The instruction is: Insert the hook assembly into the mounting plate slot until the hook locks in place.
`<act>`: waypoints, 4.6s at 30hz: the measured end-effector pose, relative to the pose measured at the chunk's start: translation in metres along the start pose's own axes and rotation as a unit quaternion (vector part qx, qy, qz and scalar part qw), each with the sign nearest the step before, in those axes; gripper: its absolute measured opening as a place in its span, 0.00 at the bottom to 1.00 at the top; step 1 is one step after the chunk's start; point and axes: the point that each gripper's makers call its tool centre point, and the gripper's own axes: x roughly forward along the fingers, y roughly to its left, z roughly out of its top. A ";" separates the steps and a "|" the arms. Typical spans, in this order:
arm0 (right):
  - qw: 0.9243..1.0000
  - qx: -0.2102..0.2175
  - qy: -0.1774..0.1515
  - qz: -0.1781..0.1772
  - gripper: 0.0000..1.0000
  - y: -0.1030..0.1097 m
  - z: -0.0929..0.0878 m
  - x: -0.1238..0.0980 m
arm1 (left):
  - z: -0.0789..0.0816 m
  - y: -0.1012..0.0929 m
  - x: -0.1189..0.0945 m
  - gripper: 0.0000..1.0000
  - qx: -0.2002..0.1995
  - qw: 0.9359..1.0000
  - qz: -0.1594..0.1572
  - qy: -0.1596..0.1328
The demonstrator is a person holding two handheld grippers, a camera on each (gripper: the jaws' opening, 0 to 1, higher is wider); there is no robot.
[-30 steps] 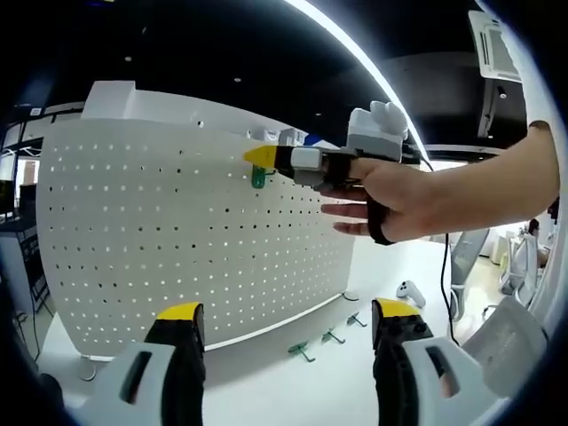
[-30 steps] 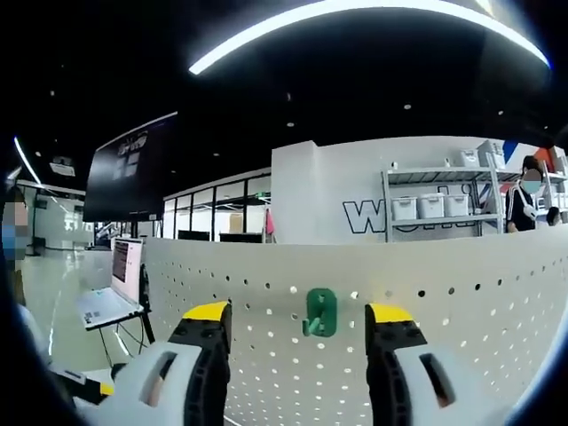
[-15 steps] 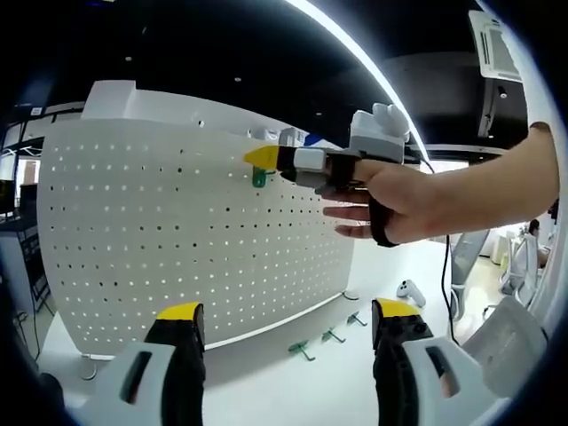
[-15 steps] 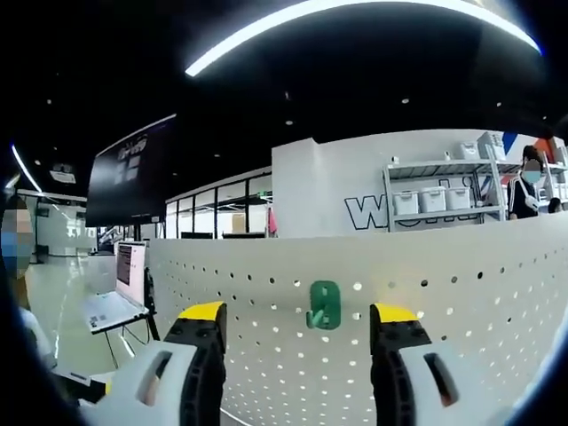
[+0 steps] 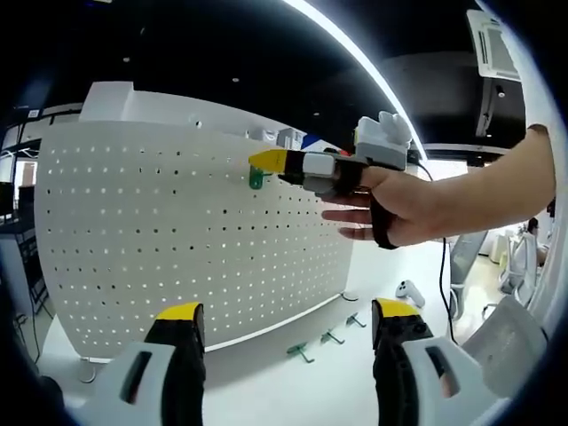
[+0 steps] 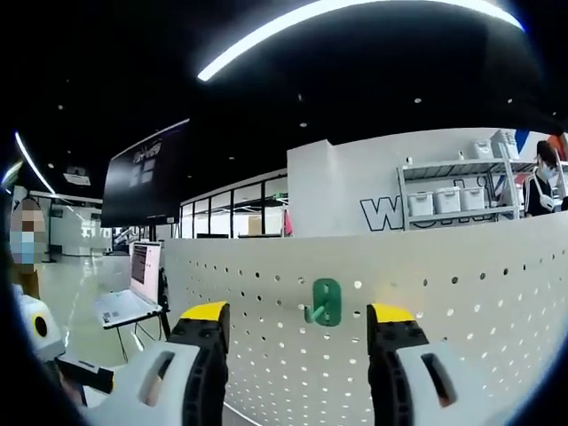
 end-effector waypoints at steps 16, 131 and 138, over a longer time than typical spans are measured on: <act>0.999 -0.023 0.029 0.026 0.63 -0.006 -0.021 -0.044 | -0.002 0.001 0.000 0.80 0.004 1.000 -0.003 0.004; 0.971 0.040 0.232 -0.052 0.66 -0.042 -0.171 -0.254 | -0.088 0.007 -0.050 0.79 -0.020 0.992 -0.017 0.121; 0.970 0.038 0.233 -0.049 0.66 -0.040 -0.171 -0.253 | -0.086 0.003 -0.038 0.79 -0.007 0.991 -0.031 0.131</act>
